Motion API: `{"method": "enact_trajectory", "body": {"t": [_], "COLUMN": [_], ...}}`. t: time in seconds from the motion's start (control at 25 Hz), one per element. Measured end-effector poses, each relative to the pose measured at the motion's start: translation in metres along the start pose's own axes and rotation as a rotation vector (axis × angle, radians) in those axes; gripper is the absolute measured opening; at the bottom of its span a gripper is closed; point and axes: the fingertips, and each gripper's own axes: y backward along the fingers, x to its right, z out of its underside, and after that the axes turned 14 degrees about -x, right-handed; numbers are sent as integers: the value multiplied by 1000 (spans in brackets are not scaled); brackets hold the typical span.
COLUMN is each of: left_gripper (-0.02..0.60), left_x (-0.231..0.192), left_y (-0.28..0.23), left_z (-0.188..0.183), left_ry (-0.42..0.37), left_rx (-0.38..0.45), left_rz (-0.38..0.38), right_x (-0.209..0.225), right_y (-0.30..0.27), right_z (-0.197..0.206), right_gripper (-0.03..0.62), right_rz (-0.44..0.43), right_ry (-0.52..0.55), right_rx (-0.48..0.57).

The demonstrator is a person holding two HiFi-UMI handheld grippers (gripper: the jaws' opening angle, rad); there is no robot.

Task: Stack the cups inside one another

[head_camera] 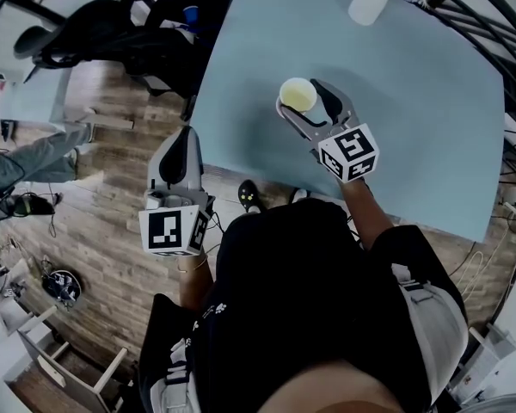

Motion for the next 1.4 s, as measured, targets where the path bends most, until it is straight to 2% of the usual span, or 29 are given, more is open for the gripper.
{"method": "enact_trajectory", "body": {"t": [0.2,0.44,0.68,1.4], "left_gripper": [-11,-11,-11,-11], "left_x": [-1,-1,-6,-8], "left_y": [0,-1,-3,-8], "left_z": [2,4,1,5], "left_ry": [-6,-7,0,2], "left_rx": [22,-3,13,-9], "left_rz": [16,18,10,4], "right_x": [-3,-2,-2,-1], "right_y": [-5,-9,-16,-29], "right_z": [5,11,18,38], "right_gripper": [345,347,345,347], "right_rz": [-5,-3,-4,-18], "right_ry": [-1,7,13,28], "right_rx": [-17,-45,-73,-134]}}
